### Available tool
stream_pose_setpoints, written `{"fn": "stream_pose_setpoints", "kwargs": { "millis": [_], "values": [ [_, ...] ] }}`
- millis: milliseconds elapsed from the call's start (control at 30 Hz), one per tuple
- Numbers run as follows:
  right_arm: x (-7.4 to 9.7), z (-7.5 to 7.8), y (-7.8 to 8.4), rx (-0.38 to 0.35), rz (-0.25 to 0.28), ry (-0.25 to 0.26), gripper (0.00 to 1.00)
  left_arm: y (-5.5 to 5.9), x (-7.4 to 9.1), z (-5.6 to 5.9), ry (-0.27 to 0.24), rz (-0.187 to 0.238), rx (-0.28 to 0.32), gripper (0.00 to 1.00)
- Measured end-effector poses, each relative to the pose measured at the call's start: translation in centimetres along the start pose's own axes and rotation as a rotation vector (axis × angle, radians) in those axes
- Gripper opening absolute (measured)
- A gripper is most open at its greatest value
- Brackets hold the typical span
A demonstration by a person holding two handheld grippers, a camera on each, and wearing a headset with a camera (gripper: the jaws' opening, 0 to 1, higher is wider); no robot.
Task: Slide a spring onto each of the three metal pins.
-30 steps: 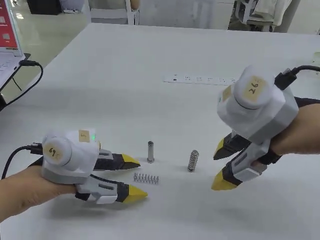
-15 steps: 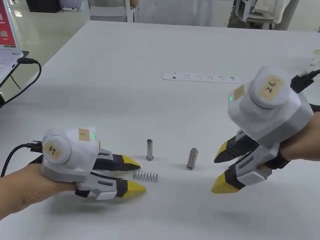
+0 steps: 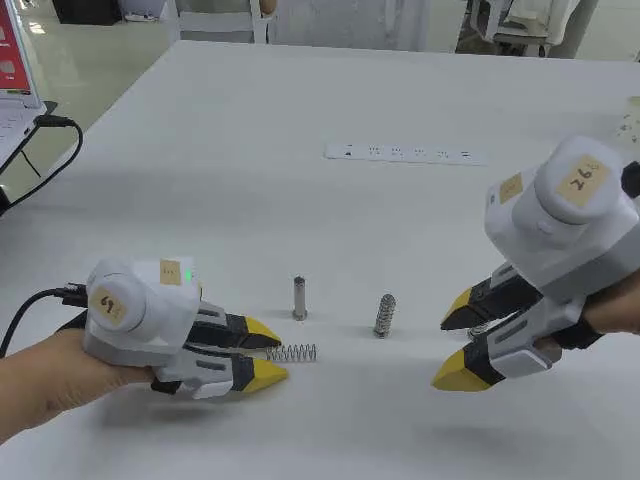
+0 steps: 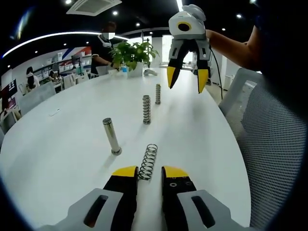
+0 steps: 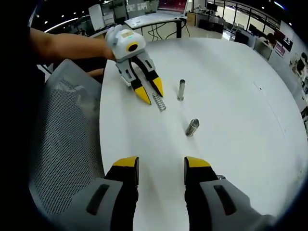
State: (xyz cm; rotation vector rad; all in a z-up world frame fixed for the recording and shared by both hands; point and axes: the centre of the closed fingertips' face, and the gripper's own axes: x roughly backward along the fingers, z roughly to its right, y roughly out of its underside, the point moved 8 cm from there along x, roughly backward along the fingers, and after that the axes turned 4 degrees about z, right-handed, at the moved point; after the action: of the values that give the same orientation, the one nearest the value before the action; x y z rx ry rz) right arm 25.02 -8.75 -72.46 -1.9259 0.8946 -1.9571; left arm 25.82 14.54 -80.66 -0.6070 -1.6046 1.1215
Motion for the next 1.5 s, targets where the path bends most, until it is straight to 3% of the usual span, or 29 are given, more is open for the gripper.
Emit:
{"fn": "stream_pose_setpoints", "kwargs": {
  "millis": [400,1033,1500],
  "values": [
    [0.6,0.0,0.8,-0.034,0.021,0.017,0.36,0.1,0.2,0.2,-0.006,-0.009,-0.005,0.04],
    [1.5,0.2,1.5,-0.063,0.038,0.042,0.36,-0.2,0.4,0.5,-0.010,-0.016,-0.011,0.02],
    [1.5,0.0,1.2,-0.057,0.046,0.044,0.37,-1.5,0.8,1.5,0.000,0.021,-0.022,0.02]
  ]
}}
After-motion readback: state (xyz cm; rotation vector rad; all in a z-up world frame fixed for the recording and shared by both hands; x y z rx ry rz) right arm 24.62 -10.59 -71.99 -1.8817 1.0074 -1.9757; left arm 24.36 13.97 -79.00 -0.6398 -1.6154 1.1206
